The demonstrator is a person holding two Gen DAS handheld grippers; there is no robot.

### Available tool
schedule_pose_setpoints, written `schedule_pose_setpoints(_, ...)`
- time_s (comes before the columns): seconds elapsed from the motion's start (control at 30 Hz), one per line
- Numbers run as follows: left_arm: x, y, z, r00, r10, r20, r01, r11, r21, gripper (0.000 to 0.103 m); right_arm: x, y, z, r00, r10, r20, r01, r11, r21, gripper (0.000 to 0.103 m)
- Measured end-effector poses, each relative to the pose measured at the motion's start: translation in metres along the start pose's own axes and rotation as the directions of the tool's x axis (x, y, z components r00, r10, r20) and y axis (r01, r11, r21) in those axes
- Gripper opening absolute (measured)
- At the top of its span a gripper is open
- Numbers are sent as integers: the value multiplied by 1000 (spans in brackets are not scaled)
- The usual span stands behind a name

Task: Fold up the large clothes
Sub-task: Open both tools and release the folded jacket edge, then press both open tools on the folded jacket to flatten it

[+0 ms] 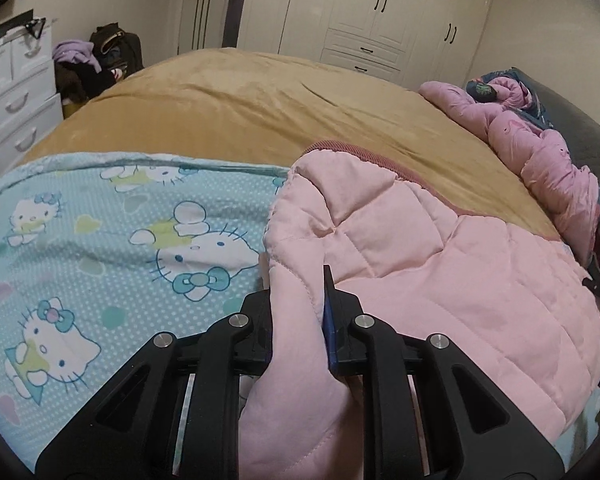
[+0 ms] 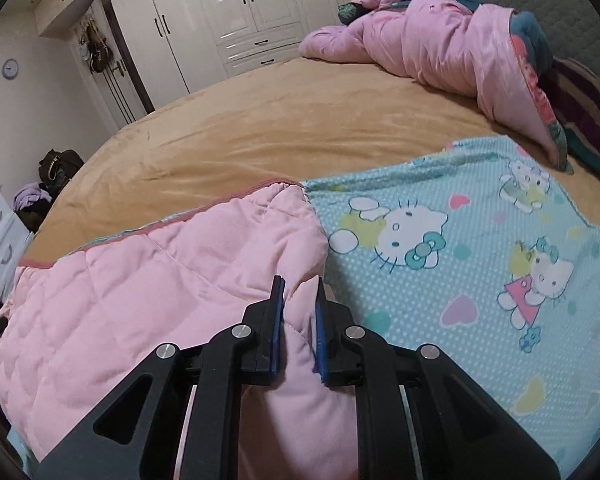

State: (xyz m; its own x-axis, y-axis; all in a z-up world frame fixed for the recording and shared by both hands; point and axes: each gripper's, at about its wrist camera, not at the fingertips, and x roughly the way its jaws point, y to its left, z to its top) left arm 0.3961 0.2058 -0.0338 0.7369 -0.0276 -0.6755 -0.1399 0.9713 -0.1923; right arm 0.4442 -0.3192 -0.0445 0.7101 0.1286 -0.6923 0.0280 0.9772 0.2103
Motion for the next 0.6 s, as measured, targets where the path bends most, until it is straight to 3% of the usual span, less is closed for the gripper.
schedule_pose_setpoints(0.1, 5, 3, -3, 1000, 4, -15, -4, 1000, -10, 12, 10, 4, -5, 999, -44, -27, 43, 999, -20, 14)
schedule_pose_setpoints(0.27, 17, 7, -6, 997, 20, -70, -24, 998, -57, 24, 25, 18, -14, 984, -167, -59, 160, 981, -114, 17)
schedule_pose_setpoints(0.33, 14, 5, -6, 997, 34, -73, -38, 998, -53, 30, 22, 21, -15, 978, -197, -63, 187, 973, -133, 23)
schedule_pose_setpoints(0.37, 10, 5, -6, 996, 46, -80, -50, 997, -52, 38, 19, 21, -15, 975, -212, -64, 202, 971, -130, 30)
schedule_pose_setpoints(0.4, 7, 5, -6, 995, 53, -82, -58, 997, -56, 45, 11, 19, -14, 970, -236, -61, 227, 966, -120, 45)
schedule_pose_setpoints(0.43, 0, 5, -6, 995, 58, -76, -62, 996, -59, 59, 5, 18, -14, 969, -239, -54, 232, 966, -112, 53)
schedule_pose_setpoints(0.47, -8, 4, -6, 996, 53, -65, -57, 997, -54, 67, -4, 17, -15, 973, -227, -43, 222, 970, -103, 53)
schedule_pose_setpoints(0.53, -23, -3, -6, 998, 57, -36, -58, 998, -29, 69, -28, 21, -18, 986, -164, -13, 162, 982, -94, 61)
schedule_pose_setpoints(0.6, -38, -14, -7, 998, 53, -16, -53, 999, 3, 77, -50, 30, -24, 994, -108, 11, 108, 988, -109, 69)
